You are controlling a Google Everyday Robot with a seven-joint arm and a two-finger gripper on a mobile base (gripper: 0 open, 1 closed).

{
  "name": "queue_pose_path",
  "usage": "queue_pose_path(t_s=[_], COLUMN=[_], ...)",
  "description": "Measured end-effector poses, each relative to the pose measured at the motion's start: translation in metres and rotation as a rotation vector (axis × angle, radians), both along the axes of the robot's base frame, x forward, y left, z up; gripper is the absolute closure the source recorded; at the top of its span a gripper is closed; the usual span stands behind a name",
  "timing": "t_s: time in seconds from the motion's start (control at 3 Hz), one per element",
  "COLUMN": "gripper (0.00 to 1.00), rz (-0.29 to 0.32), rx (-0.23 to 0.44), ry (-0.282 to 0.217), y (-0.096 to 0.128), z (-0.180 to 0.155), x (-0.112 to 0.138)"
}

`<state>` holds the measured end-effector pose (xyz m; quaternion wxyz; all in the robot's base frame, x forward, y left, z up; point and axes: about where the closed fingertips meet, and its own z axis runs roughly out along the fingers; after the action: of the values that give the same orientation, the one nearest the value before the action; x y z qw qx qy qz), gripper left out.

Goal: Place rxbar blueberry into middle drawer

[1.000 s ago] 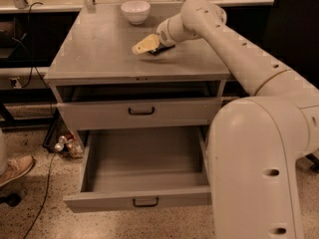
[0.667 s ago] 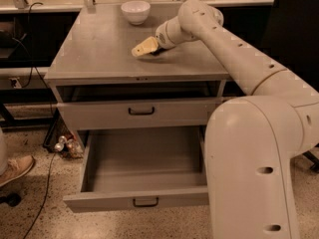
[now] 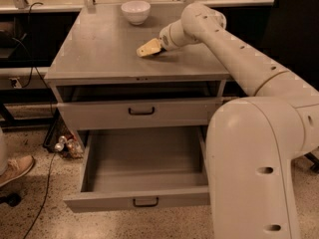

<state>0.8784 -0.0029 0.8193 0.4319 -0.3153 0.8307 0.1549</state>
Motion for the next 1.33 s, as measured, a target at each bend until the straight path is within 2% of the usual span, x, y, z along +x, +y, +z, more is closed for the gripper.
queue_pose_path(t_s=[0.67,1.0,1.33], gripper=[0.87,1.0,1.0], rz=[0.016,0.047,0.063], rx=[0.061,0.079,0.069], ry=[-0.029,-0.05,-0.059], y=[-0.03,-0.034,-0.055], z=[0.028,0.045,0.07], x=[-0.026,-0.045,-0.087])
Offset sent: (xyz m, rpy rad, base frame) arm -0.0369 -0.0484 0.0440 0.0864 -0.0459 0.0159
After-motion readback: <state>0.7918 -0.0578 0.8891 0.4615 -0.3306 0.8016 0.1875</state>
